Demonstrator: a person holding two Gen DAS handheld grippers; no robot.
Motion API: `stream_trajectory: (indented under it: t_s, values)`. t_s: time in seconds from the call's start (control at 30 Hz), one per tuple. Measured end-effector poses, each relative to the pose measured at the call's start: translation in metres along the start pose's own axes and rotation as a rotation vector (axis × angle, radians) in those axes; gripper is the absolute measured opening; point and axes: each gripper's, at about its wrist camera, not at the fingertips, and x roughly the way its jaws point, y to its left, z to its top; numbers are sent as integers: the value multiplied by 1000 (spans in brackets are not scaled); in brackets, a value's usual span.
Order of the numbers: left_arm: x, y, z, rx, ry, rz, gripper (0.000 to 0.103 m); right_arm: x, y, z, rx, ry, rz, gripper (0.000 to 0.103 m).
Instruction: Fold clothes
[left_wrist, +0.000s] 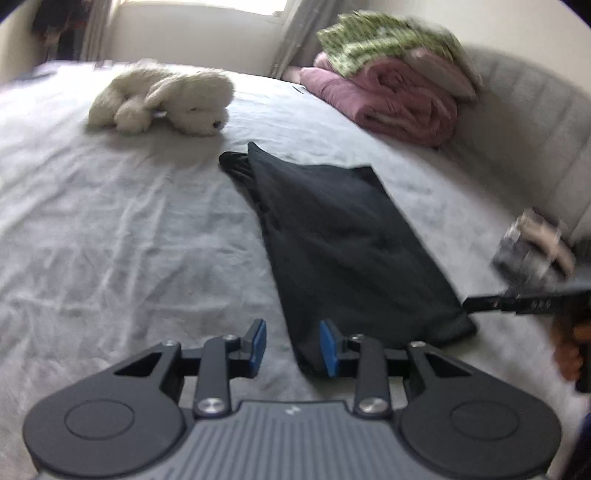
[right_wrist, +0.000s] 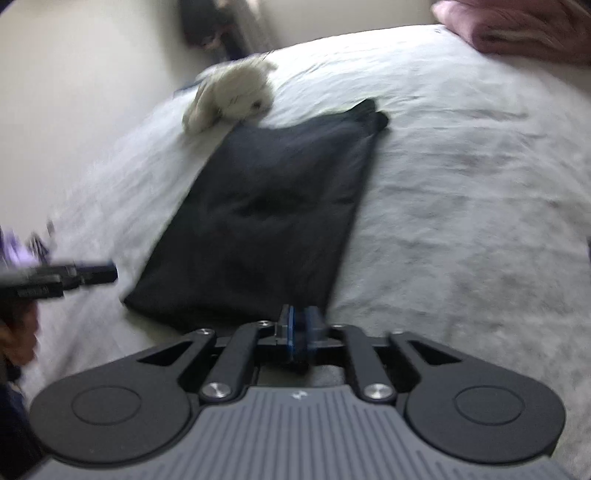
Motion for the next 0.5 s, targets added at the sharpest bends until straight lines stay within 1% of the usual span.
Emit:
stream_trajectory:
  t_s: [0.07,0.13,0.2,0.27,0.3,0.33,0.4,0.43,0.5]
  values:
    - [2,3,0,-40,17,-32,33,-7,-11,4,73,-20,17,17]
    - [8,1,-3,-52,44,-43,33,-8,-20,5,147,-18,49,17]
    - [14,-4,-6,-46,66,-36,33,-6,-20,4,164,4,50,17]
    - [17,-14,-8,3,68,-10,33,-4,-14,2,152,20,42,17]
    - [16,-19,-9,32,56,0,32,-3,-9,1,130,18,48,17]
    - [14,-24,-9,57,44,-7,32,-3,-4,0,108,21,58,17]
    - [14,-28,-11,75,46,-38,33,-1,9,-3,62,41,90,17]
    - [17,-28,-12,77,62,-23,33,1,14,-5,36,52,93,17]
    - [28,-28,-16,86,106,31,33,9,19,-9,13,92,75,16]
